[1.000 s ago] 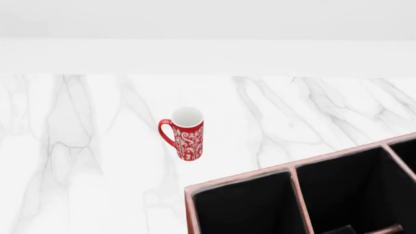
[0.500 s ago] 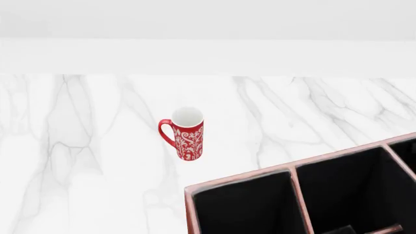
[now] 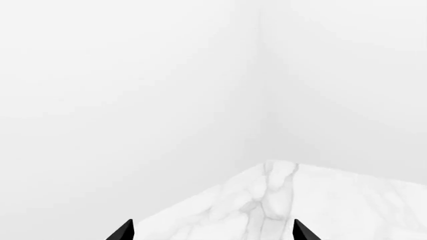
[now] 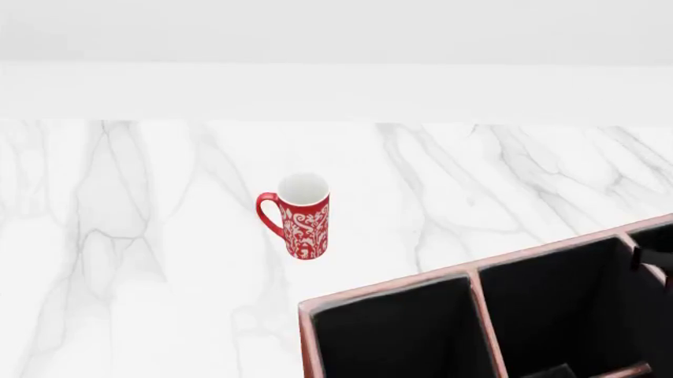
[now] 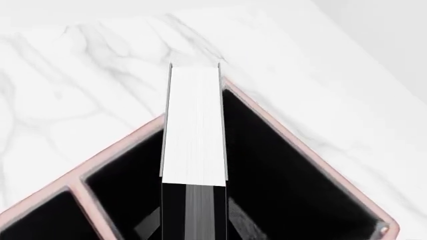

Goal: Pick up the book and place it in the right compartment of the caddy.

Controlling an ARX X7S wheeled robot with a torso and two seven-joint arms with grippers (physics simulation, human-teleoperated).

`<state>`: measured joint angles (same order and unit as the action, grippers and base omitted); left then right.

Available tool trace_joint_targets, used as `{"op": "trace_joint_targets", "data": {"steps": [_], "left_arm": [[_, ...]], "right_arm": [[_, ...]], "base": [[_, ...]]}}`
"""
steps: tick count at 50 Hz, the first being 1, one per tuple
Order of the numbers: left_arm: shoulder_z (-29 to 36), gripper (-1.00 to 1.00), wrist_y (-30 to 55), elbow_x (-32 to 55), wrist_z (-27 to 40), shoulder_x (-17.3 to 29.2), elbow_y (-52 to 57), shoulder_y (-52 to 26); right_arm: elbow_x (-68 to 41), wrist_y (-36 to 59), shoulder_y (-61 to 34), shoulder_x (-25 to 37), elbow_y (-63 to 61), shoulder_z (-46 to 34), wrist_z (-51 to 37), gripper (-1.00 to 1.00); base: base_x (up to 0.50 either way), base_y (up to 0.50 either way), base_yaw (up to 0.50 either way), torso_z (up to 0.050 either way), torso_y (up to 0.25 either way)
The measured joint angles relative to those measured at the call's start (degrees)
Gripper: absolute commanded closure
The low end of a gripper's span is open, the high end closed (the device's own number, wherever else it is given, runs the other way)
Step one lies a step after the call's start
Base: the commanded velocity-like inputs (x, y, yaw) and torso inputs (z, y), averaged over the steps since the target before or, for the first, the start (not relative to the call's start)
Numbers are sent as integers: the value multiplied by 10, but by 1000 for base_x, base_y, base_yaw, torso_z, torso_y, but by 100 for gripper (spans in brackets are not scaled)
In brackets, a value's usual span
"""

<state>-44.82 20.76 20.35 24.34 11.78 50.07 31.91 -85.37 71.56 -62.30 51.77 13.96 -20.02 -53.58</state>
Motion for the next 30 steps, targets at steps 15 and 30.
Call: {"op": "trace_joint_targets", "data": {"steps": [15,30], "left_arm": [[0,-100,-3,0,0,-1,-1,3],[-1,-100,-2,2,1,0,1,4]], "right_arm": [[26,-26,15,-12,28,-17,36,-100],[50,-32,6,-13,36,-14,50,-100]], "base": [[0,0,0,1,1],[0,0,0,0,0]]}}
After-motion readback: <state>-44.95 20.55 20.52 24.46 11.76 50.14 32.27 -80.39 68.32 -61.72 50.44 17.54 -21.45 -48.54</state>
